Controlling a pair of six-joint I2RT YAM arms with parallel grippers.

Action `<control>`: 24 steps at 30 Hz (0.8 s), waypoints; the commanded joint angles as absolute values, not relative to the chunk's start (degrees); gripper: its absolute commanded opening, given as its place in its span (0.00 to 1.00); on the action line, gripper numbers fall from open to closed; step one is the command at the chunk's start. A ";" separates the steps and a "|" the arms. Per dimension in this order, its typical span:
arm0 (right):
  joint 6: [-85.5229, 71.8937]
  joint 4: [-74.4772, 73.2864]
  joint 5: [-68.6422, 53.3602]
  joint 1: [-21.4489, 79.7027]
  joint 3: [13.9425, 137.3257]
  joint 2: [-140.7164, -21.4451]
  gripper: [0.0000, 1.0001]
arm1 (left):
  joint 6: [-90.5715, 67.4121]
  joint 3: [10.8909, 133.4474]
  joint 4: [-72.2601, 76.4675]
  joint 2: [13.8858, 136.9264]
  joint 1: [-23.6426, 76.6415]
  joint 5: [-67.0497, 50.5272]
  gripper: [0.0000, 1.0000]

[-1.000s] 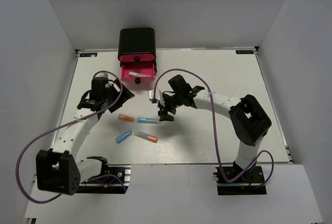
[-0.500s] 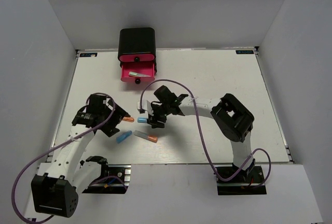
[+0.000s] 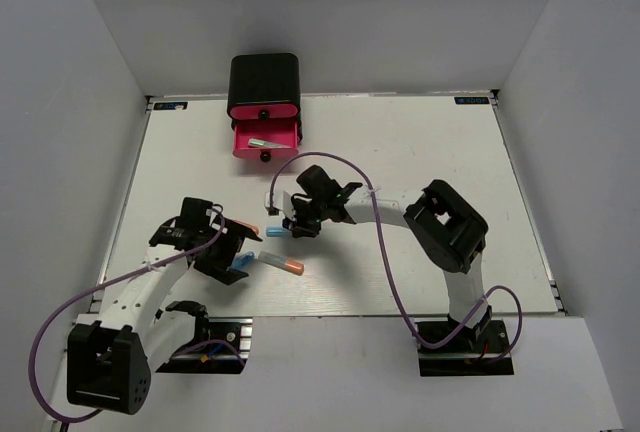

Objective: Sort the stationery into containers
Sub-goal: Pick up the pen from the center of the board, then place the pen in the storage box.

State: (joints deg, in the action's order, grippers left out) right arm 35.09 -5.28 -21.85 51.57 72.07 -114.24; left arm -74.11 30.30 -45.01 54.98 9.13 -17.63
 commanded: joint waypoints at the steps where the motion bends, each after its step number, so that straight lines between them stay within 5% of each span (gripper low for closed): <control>1: 34.54 -3.61 -19.87 49.76 71.36 -109.96 0.12 | -77.87 31.11 -43.59 54.40 9.23 -18.73 1.00; 11: 37.96 -0.79 -17.67 44.21 86.21 -106.78 0.11 | -77.87 32.34 -43.77 62.31 9.23 -19.34 1.00; 24: 45.26 9.49 -10.02 44.65 107.66 -126.64 0.12 | -79.45 30.24 -40.52 64.07 9.23 -20.39 1.00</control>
